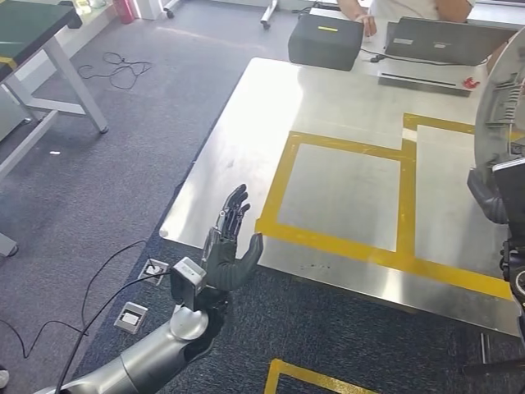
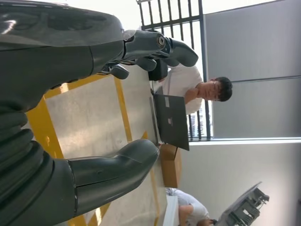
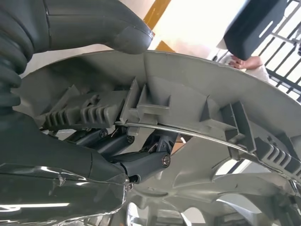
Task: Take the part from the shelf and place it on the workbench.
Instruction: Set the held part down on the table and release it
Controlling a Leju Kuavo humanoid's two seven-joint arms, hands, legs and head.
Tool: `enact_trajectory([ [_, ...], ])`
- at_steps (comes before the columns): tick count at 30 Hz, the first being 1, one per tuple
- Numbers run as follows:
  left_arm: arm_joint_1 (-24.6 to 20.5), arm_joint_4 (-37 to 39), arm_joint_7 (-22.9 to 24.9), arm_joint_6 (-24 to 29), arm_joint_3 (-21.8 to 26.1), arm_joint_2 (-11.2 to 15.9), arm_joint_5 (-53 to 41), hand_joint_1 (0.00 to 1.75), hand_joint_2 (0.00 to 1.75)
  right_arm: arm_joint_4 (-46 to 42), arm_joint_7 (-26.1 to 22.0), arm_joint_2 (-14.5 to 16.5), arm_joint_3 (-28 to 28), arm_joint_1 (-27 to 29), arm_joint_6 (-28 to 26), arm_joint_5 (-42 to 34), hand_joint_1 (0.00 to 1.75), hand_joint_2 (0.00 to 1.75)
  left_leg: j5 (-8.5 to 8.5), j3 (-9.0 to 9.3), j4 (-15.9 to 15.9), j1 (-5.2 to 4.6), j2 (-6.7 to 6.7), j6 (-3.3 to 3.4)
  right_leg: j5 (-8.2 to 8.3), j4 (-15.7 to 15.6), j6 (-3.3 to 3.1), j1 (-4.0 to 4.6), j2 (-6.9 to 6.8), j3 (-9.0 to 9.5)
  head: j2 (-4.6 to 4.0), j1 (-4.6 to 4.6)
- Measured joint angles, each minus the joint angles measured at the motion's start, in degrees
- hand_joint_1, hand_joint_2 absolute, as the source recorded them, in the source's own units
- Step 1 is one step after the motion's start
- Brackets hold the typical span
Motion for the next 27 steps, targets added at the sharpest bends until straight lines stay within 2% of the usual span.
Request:
enact_trajectory([
  [1, -0.01, 0.08, -0.08, 0.05, 0.0, -0.04, 0.0, 0.0, 1.75, 0.63, -0.02, 0.0, 0.02, -0.17, 0.07, 0.0, 1.75, 1.75, -0.59, 0.2, 0.48, 0.1, -0.06, -0.36, 2.65, -3.94, 0.33, -0.27, -0.1, 1.15, 0.0, 0.05],
  [2, -0.05, 0.14, -0.14, 0.11, 0.0, -0.08, 0.01, 0.0, 1.75, 1.29, -0.11, 0.01, 0.05, -0.51, 0.13, 0.01, 1.75, 1.75, -1.09, 0.15, 1.11, 0.05, -0.14, -0.74, 4.44, -7.43, 0.52, -0.36, -0.13, 2.42, -0.01, 0.19],
  [3, -0.08, 0.19, -0.2, 0.18, 0.0, -0.08, 0.01, 0.0, 1.75, 1.94, -0.21, 0.01, 0.08, -0.93, 0.16, 0.03, 1.75, 1.75, -1.39, -0.11, 1.64, -0.05, -0.2, -1.08, 5.16, -9.6, 0.36, -0.42, -0.12, 3.25, 0.0, 0.2],
  [4, -0.09, 0.26, -0.23, 0.23, 0.0, -0.08, 0.01, 0.0, 1.75, 2.61, -0.27, 0.02, 0.1, -1.3, 0.18, 0.06, 1.75, 1.75, -1.62, -0.45, 2.03, -0.19, -0.27, -1.33, 5.06, -10.59, 0.09, -0.44, -0.06, 3.65, 0.01, 0.11],
  [6, -0.05, 0.34, -0.31, 0.32, 0.0, -0.07, 0.0, 0.0, 1.75, 3.85, -0.12, 0.01, 0.09, -1.68, 0.18, 0.11, 1.75, 1.75, -1.57, -0.85, 2.32, -0.36, -0.33, -1.22, 4.72, -10.99, -0.55, -0.41, 0.13, 3.78, 0.01, -0.27],
  [9, -0.02, 0.41, -0.36, 0.36, 0.0, -0.05, -0.01, 0.0, 1.75, 5.93, 0.06, 0.02, 0.11, -1.75, 0.27, 0.17, 1.75, 1.75, -1.2, -0.8, 2.16, -0.44, -0.32, -0.72, 4.73, -11.08, -0.61, -0.38, 0.41, 3.71, 0.01, -0.63],
  [12, -0.02, 0.44, -0.36, 0.36, 0.0, -0.04, -0.06, 0.0, 1.75, 7.91, -0.04, 0.01, 0.11, -2.04, 0.36, 0.33, 1.75, 1.75, -1.04, -0.64, 1.72, -0.43, -0.28, -0.58, 4.68, -11.08, -0.8, -0.33, 0.57, 3.62, -0.01, -0.85],
  [16, -0.02, 0.52, -0.36, 0.36, 0.0, -0.05, -0.09, 0.0, 1.75, 9.89, -0.14, 0.01, 0.11, -2.27, 0.39, 0.36, 1.75, 1.75, -1.06, -0.47, 1.13, -0.33, -0.19, -0.6, 4.63, -11.08, -1.4, -0.09, 0.56, 3.51, 0.0, -0.96],
  [18, -0.01, 0.56, -0.36, 0.36, 0.0, -0.05, -0.09, 0.0, 1.75, 10.63, -0.19, 0.02, 0.11, -2.43, 0.42, 0.37, 1.75, 1.75, -1.09, -0.47, 1.01, -0.27, -0.18, -0.78, 4.63, -11.08, -1.63, 0.0, 0.51, 3.5, 0.01, -0.97],
  [22, -0.01, 0.57, -0.36, 0.36, 0.0, -0.06, -0.1, 0.0, 1.75, 11.8, -0.22, 0.02, 0.11, -2.93, 0.43, 0.44, 1.75, 1.75, -1.1, -0.46, 0.89, -0.2, -0.18, -1.84, 4.62, -11.07, -1.81, 0.08, 0.46, 3.52, 0.0, -0.96],
  [27, -0.01, 0.57, -0.36, 0.36, 0.0, -0.06, -0.25, 0.0, 1.75, 13.05, 0.39, 0.02, 0.13, -3.71, 0.5, 0.63, 1.75, 1.75, -1.09, -0.46, 0.95, -0.27, -0.2, -1.98, 4.68, -11.15, -1.84, 0.06, 0.44, 3.63, 0.0, -0.94],
])
